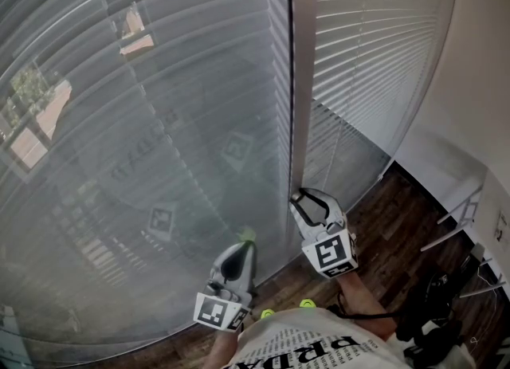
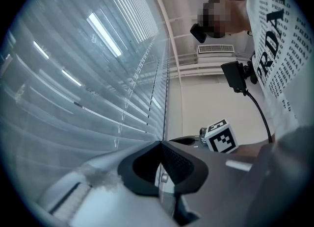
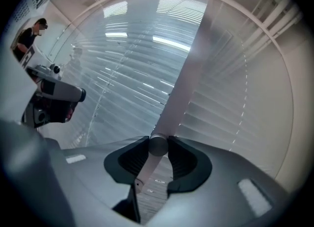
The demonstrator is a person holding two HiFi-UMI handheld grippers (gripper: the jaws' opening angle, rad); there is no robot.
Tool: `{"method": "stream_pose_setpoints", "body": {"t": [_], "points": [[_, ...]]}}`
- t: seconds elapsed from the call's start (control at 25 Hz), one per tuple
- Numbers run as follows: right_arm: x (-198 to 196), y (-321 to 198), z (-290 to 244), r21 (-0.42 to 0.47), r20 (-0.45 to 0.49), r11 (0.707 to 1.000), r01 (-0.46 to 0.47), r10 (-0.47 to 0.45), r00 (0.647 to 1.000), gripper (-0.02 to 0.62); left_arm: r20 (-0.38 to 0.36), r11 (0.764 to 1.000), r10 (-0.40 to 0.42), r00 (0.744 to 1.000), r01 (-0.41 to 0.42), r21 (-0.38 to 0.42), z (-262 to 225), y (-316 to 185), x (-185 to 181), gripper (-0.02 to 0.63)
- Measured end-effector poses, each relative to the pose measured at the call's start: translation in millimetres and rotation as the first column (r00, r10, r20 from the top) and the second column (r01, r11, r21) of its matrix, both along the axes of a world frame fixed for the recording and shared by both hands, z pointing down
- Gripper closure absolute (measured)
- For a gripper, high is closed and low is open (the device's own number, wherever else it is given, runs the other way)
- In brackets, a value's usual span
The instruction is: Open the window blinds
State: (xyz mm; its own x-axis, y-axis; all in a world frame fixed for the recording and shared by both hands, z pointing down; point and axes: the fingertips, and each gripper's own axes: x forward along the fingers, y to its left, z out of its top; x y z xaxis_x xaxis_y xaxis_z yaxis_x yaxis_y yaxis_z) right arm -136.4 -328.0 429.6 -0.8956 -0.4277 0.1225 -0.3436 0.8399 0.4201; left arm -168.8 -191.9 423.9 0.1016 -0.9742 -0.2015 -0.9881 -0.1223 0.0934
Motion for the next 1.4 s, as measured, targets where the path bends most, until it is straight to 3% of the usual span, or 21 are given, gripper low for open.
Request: {"method": "stream_pose_setpoints", "body": {"t": [0.52, 0.96, 1.16, 1.28, 1.4], "points": [[3, -9, 0, -0.258, 0.154, 0.966, 0.030, 0.010, 0.988, 0.477, 0.001, 1.000, 0.013, 1.000, -0.013, -0.003, -1, 1, 3, 0.615], [4, -11, 1, -0.294, 0.183, 0.955, 0.038, 0.018, 0.983, 0.476, 0.002, 1.000, 0.018, 1.000, -0.018, -0.002, -3, 5, 8, 0.615], [3, -9, 3, -0.202, 0.100, 0.979, 0.022, -0.002, 0.995, 0.472, -0.004, 1.000, 0.020, 1.000, -0.020, -0.004, -2, 6, 9, 0.615], [2, -6, 5, -0.042, -0.038, 0.999, 0.017, -0.019, 0.999, 0.469, -0.005, 1.000, 0.021, 1.000, -0.021, -0.001, -2, 5, 8, 0.615], [2, 0, 6, 0.183, -0.187, 0.982, 0.052, -0.017, 0.982, 0.468, -0.003, 1.000, 0.022, 1.000, -0.022, 0.004, -2, 4, 9, 0.615]]}}
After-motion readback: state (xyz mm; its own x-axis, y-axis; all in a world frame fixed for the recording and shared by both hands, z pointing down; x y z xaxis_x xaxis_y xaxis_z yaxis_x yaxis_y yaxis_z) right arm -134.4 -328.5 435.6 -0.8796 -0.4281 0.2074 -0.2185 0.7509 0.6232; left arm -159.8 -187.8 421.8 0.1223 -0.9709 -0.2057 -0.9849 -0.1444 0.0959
